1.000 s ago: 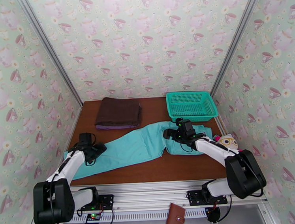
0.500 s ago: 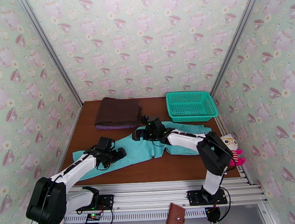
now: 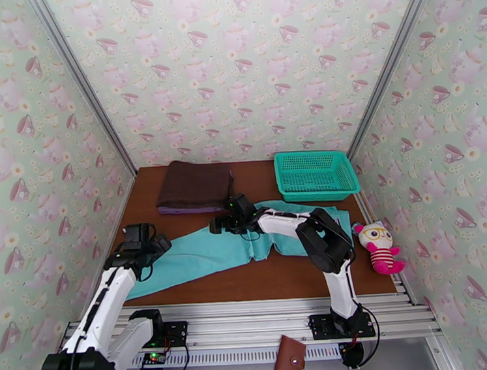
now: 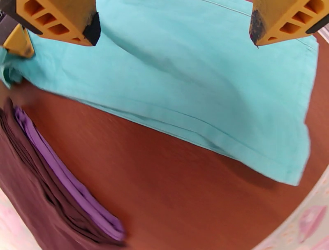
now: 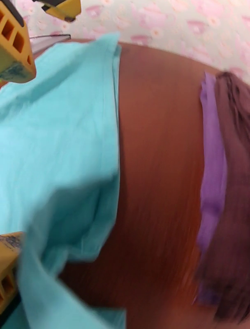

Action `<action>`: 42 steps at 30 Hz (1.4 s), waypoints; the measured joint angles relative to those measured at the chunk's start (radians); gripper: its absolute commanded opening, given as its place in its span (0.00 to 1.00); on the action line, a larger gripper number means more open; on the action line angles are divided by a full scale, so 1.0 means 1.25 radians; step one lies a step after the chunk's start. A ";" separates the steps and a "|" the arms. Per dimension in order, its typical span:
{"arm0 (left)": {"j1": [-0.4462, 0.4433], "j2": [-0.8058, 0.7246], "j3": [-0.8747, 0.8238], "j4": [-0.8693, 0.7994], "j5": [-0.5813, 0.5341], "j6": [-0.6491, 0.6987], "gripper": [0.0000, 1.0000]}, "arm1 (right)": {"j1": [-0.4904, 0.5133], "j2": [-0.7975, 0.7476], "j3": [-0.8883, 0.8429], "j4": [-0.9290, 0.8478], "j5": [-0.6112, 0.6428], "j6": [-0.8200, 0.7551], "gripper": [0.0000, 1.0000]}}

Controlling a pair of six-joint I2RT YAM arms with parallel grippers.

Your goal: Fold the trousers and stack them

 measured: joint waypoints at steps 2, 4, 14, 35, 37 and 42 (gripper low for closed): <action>0.015 0.011 0.000 0.001 0.002 0.000 1.00 | -0.026 0.000 -0.002 -0.025 0.021 -0.004 0.99; 0.022 0.026 0.000 -0.003 -0.006 -0.001 1.00 | -0.051 -0.005 -0.005 -0.036 0.037 -0.010 0.99; 0.101 0.072 -0.036 0.034 -0.021 0.006 1.00 | -0.126 -0.051 -0.044 -0.090 0.120 -0.052 1.00; 0.138 0.494 0.146 0.045 0.080 0.127 0.76 | -0.132 -0.148 -0.136 -0.060 0.163 -0.112 0.99; 0.139 0.503 0.153 0.039 0.077 0.136 0.66 | -0.136 -0.149 -0.146 -0.047 0.151 -0.112 0.99; 0.142 0.519 0.162 0.037 0.092 0.151 0.20 | -0.142 -0.151 -0.161 -0.026 0.127 -0.112 0.99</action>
